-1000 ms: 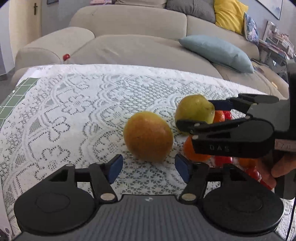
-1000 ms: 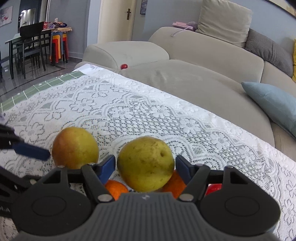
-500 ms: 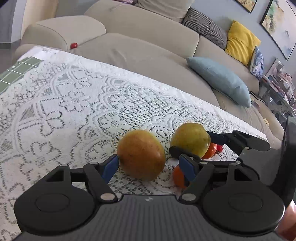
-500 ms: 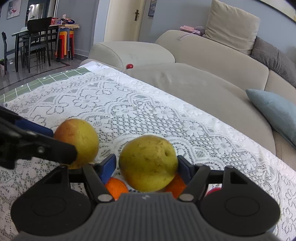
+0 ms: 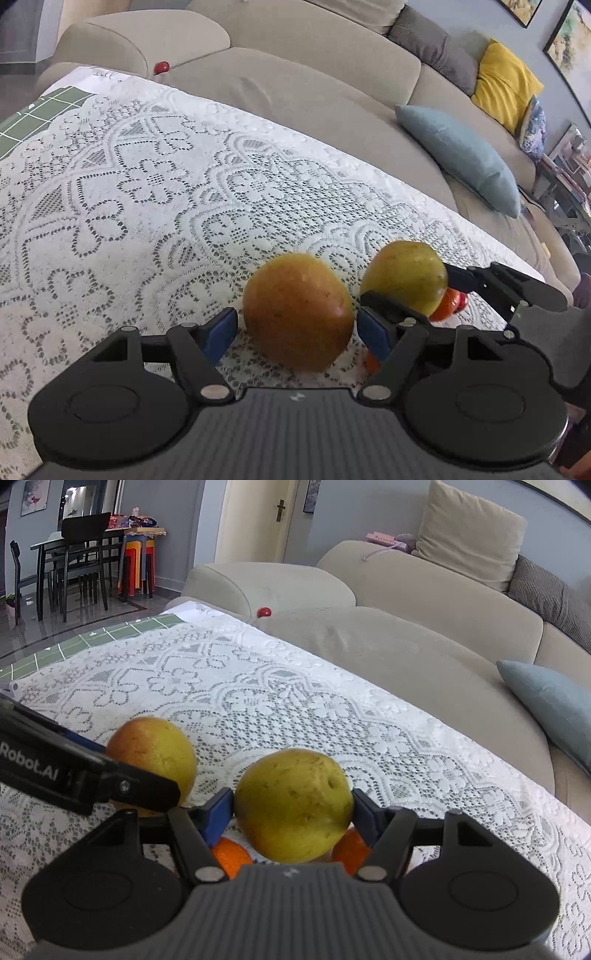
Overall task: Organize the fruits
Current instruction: 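Lift the held pears with both tools toward the green colander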
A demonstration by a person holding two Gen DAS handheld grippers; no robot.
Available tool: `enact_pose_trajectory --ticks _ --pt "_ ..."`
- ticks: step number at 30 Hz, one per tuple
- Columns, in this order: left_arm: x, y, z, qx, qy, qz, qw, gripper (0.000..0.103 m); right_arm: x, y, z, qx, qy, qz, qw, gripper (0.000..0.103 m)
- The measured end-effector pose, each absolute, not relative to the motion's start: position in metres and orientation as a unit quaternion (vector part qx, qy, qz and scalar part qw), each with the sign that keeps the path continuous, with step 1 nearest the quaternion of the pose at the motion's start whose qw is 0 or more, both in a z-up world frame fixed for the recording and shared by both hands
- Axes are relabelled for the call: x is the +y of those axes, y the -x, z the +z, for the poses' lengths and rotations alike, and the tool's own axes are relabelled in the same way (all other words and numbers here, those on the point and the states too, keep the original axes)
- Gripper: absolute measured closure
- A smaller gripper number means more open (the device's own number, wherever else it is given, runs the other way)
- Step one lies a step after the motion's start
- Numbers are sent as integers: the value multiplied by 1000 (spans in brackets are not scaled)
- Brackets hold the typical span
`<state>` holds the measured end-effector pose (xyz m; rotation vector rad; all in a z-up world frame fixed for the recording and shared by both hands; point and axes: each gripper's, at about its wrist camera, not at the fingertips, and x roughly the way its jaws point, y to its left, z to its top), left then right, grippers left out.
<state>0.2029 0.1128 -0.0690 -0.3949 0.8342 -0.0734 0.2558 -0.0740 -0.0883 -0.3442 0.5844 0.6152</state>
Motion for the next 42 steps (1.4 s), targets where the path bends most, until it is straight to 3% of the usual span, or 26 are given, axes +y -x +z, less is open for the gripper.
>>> enact_pose_trajectory --ticks 8,37,42 --pt "108 -208 -71 393 186 -33 900 28 -78 -261 -89 287 142 299 899 36" --pt "102 -152 -28 355 168 5 920 29 -86 -203 -40 247 172 315 900 37" --pt "109 -141 -24 360 171 13 917 29 -94 -201 -40 271 129 329 895 37"
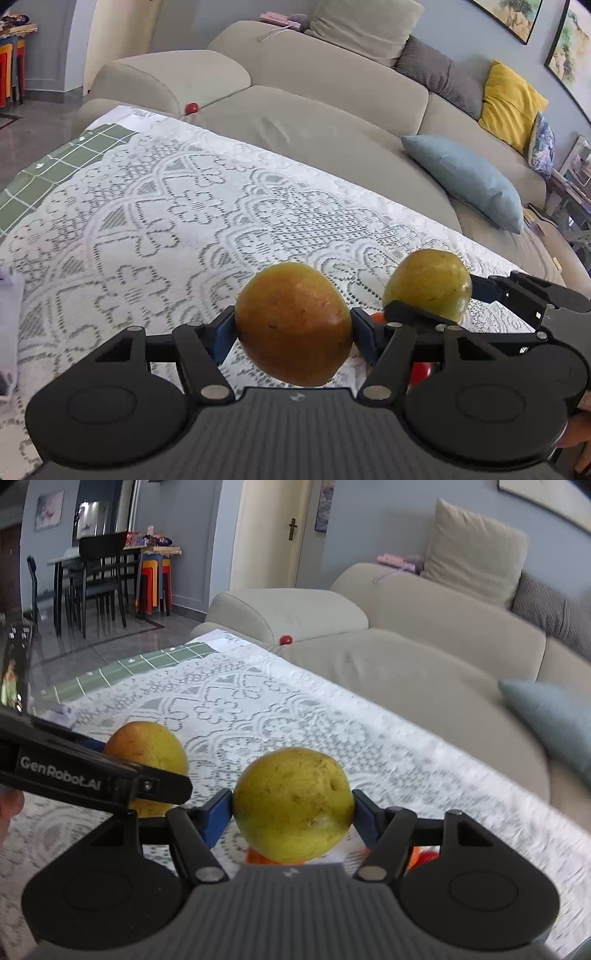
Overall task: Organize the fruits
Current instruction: 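Lift the held pears with both tools toward the green colander, then lower both pears into the green colander and open both tools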
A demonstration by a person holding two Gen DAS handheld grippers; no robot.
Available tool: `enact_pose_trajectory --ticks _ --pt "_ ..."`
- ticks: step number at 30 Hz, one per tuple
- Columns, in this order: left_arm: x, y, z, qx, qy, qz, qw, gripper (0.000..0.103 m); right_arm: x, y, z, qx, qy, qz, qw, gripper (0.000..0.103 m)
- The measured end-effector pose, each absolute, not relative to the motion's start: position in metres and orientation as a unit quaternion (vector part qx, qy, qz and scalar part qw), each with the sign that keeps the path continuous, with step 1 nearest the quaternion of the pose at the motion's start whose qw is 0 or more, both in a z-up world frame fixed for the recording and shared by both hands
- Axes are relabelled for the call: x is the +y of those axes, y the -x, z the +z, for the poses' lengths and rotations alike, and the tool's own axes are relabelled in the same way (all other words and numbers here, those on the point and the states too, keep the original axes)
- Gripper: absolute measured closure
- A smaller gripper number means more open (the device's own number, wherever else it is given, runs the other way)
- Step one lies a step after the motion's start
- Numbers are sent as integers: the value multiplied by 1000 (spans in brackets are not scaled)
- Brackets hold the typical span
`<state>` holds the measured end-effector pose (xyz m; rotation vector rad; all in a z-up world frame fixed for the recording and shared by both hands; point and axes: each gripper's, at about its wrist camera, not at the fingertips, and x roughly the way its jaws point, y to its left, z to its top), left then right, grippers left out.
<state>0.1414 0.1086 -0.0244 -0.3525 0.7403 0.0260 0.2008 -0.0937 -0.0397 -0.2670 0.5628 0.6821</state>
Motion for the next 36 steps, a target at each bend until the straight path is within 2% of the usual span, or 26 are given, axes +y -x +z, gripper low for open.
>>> enact_pose_trajectory --ticks 7,16,27,36 --pt "98 -127 -18 370 146 2 918 29 -122 -192 -19 283 88 330 896 37" --pt "60 -108 8 386 127 -72 911 29 -179 -164 5 322 133 341 873 37" --pt "-57 -126 44 404 51 -201 891 29 -273 -153 35 385 208 278 855 37" --pt "-145 -157 49 418 -27 -265 869 29 -325 -166 24 443 242 252 826 37"
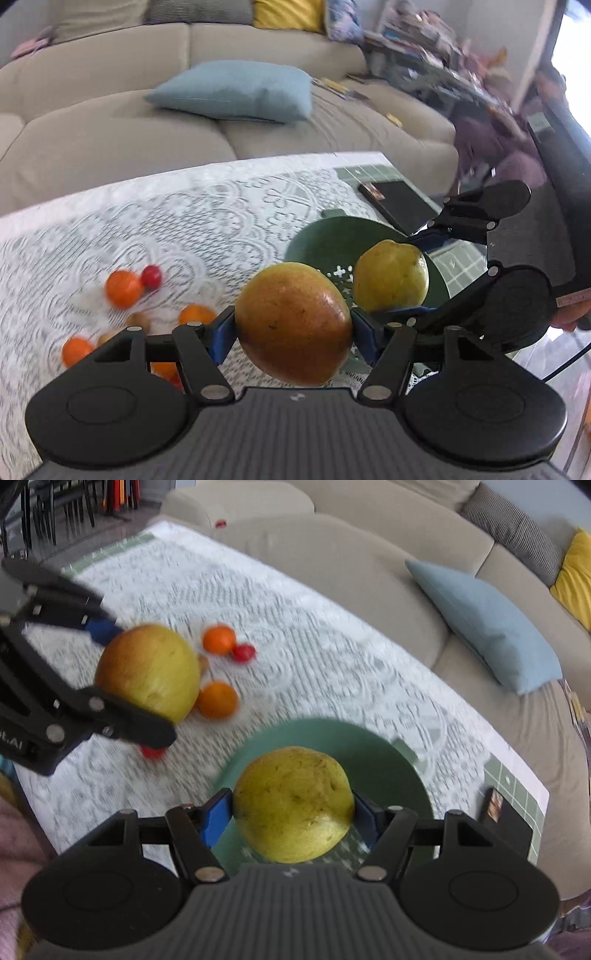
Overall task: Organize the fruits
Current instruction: 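Lower both pears into the green colander and open both tools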
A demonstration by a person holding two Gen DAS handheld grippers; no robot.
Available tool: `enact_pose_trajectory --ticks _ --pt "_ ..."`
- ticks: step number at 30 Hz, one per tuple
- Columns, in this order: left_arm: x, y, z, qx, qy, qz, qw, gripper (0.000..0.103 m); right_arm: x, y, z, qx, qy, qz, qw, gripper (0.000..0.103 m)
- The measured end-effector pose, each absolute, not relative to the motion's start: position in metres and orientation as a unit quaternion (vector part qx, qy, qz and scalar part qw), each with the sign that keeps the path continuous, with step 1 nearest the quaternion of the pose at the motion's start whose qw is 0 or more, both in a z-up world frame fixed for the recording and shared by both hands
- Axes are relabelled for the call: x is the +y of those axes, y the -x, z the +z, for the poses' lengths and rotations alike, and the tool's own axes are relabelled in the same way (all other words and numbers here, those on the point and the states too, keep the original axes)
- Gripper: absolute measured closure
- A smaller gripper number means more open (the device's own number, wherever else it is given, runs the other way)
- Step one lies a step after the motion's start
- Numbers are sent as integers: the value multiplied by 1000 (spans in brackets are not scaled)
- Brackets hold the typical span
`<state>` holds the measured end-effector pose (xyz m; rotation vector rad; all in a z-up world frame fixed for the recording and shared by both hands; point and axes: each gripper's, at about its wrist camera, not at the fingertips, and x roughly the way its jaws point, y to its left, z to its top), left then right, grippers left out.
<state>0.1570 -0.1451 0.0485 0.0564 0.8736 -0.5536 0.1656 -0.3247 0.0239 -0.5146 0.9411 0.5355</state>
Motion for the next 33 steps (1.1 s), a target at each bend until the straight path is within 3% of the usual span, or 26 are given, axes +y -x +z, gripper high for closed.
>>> enact_pose_trajectory --ticks 16,33 --pt "-204 -187 17 459 -135 -319 818 29 -348 -192 -32 496 231 283 788 37" --pt "-224 -197 -20 502 -169 -339 777 29 -335 -201 -52 540 260 317 735 37"
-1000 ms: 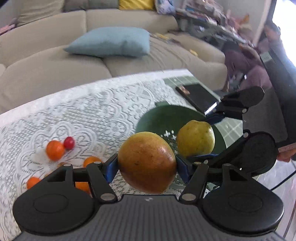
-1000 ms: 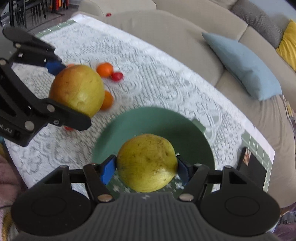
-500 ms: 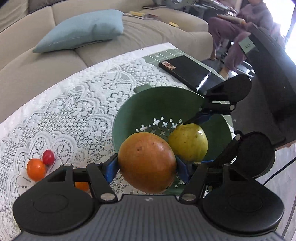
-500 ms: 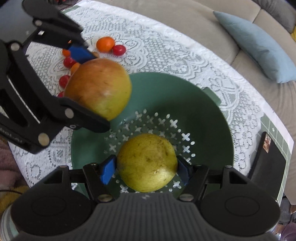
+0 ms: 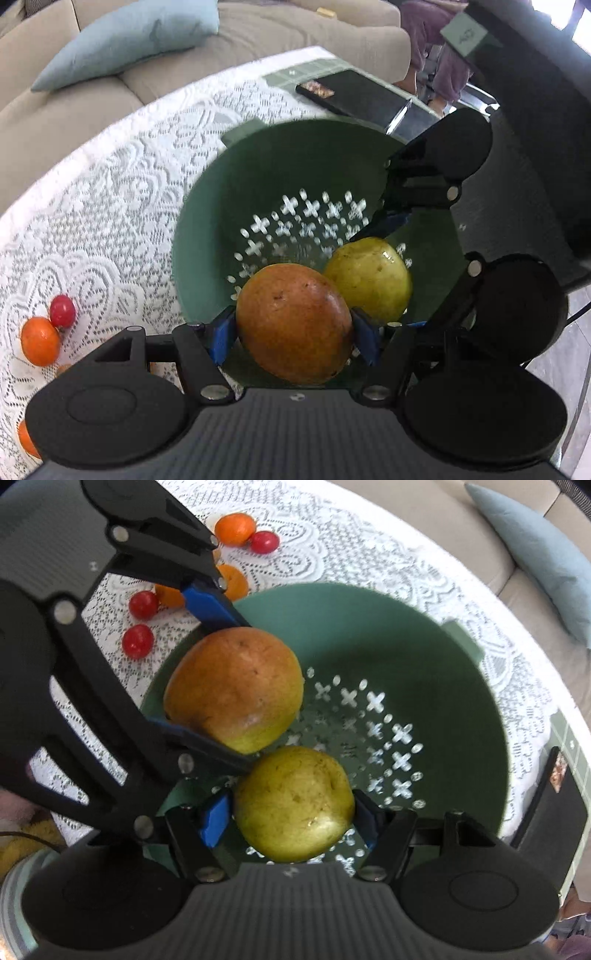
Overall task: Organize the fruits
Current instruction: 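Lower both pears into the green colander and open both tools, then move both tools back over the fruit pile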
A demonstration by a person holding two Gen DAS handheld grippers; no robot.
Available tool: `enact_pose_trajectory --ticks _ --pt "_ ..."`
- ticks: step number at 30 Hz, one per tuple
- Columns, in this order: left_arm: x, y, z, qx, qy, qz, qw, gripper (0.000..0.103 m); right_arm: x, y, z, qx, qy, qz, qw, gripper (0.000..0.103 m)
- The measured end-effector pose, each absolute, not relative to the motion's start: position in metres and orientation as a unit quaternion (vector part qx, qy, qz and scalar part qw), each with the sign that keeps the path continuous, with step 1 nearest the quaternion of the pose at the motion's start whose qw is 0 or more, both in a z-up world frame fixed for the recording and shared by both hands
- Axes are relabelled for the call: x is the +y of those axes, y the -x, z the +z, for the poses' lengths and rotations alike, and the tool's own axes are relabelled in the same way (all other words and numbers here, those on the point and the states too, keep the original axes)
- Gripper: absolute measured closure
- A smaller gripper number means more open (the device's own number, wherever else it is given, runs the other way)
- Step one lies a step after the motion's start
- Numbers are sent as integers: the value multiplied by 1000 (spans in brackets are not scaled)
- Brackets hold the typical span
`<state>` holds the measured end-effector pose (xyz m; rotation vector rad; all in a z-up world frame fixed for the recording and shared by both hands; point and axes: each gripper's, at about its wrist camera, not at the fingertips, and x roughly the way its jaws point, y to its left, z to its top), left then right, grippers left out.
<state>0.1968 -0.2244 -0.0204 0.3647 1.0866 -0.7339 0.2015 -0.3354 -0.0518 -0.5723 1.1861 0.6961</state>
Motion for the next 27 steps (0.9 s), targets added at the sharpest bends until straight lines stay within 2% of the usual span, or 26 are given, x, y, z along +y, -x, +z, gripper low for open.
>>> enact_pose_trajectory --ticks 14,21,27 --pt "-231 -199 -27 516 -168 -328 773 27 -333 -206 -48 553 280 312 720 36" --pt "-224 -208 -6 507 -114 -326 790 22 -341 -212 -34 545 272 295 736 27" --pt "-209 -203 5 484 -76 -327 808 25 -335 -204 -28 527 301 287 741 27"
